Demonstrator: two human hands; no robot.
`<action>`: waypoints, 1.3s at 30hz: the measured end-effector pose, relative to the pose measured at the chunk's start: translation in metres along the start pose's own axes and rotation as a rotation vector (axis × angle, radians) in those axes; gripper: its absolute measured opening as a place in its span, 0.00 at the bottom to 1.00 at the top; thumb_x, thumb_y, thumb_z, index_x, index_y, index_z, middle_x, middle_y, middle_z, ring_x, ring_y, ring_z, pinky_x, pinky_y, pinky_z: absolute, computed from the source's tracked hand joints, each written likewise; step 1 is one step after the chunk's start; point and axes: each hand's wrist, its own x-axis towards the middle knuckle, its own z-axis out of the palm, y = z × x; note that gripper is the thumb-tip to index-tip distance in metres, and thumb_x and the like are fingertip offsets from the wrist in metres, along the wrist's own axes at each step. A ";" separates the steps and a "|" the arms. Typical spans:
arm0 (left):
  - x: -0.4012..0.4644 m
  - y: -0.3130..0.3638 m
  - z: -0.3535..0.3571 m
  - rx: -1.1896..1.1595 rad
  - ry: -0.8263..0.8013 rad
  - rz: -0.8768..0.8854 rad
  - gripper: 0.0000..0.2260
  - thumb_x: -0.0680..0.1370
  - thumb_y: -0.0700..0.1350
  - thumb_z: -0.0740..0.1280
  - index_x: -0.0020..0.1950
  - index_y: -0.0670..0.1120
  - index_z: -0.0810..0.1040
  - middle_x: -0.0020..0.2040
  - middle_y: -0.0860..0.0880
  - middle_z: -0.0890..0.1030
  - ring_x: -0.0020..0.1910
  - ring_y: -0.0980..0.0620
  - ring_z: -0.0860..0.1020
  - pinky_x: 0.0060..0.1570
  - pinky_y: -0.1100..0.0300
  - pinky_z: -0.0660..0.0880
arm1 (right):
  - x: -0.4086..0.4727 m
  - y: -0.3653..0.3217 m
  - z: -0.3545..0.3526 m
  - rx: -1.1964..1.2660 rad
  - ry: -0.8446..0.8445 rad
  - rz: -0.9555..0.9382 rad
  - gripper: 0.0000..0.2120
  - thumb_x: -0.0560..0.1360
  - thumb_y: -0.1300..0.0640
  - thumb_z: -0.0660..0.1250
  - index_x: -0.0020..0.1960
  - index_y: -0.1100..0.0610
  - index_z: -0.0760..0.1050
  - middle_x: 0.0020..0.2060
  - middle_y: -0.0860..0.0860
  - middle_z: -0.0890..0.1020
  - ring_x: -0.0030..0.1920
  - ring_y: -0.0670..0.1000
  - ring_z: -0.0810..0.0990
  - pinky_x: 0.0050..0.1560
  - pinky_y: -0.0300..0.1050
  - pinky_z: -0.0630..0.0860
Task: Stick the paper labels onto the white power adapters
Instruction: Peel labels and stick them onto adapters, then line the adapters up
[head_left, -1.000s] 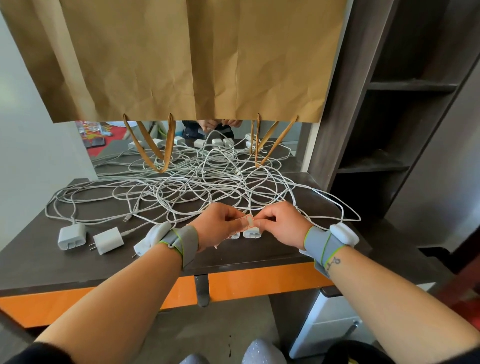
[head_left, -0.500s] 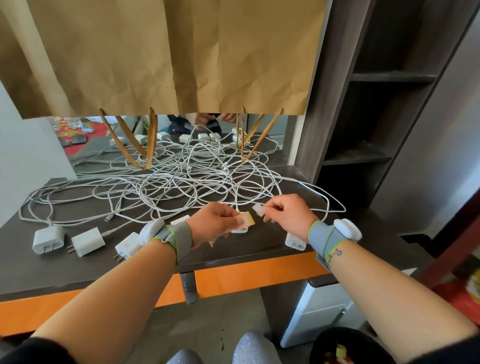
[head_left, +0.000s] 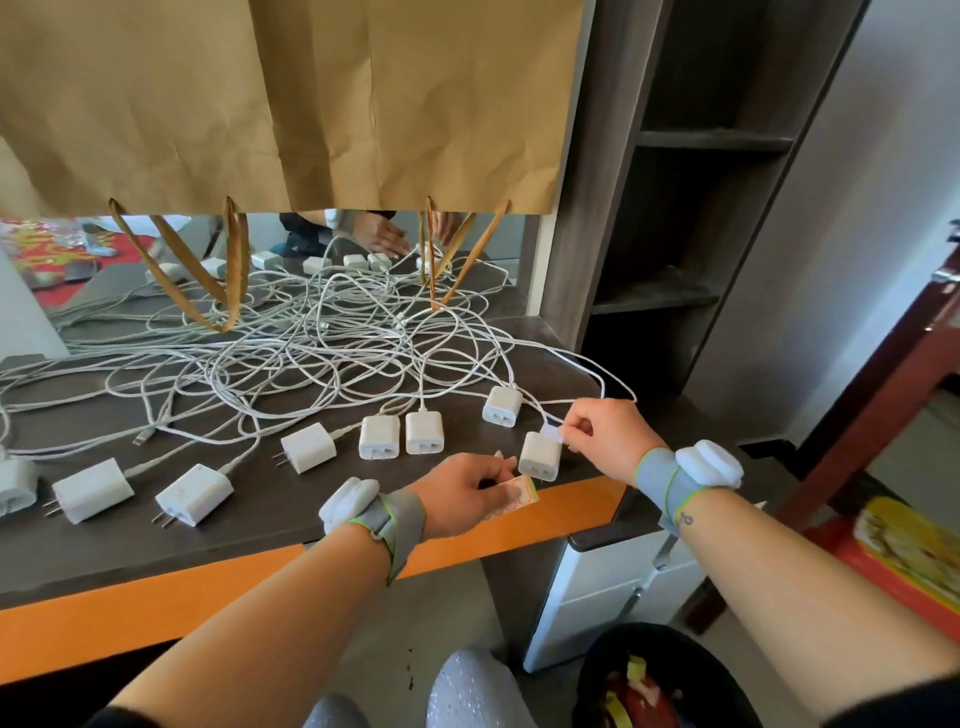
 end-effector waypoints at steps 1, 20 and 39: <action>0.000 0.000 0.000 0.002 0.002 -0.003 0.11 0.78 0.43 0.64 0.35 0.51 0.74 0.70 0.47 0.71 0.73 0.57 0.60 0.71 0.50 0.63 | 0.000 -0.002 0.001 -0.012 0.006 -0.013 0.07 0.74 0.56 0.65 0.42 0.58 0.77 0.37 0.54 0.82 0.41 0.54 0.79 0.47 0.49 0.77; -0.001 0.006 -0.002 0.060 -0.007 -0.012 0.10 0.78 0.44 0.64 0.36 0.51 0.73 0.71 0.49 0.69 0.72 0.56 0.62 0.67 0.51 0.68 | 0.001 -0.005 0.009 -0.235 -0.070 -0.157 0.08 0.73 0.51 0.66 0.43 0.56 0.74 0.38 0.52 0.80 0.42 0.54 0.77 0.45 0.50 0.76; 0.000 0.002 -0.004 0.003 -0.042 -0.015 0.09 0.78 0.45 0.63 0.38 0.51 0.74 0.72 0.54 0.68 0.68 0.50 0.70 0.51 0.58 0.69 | 0.009 -0.010 0.041 0.069 0.001 0.233 0.18 0.73 0.43 0.63 0.43 0.58 0.66 0.36 0.50 0.73 0.42 0.56 0.75 0.41 0.47 0.69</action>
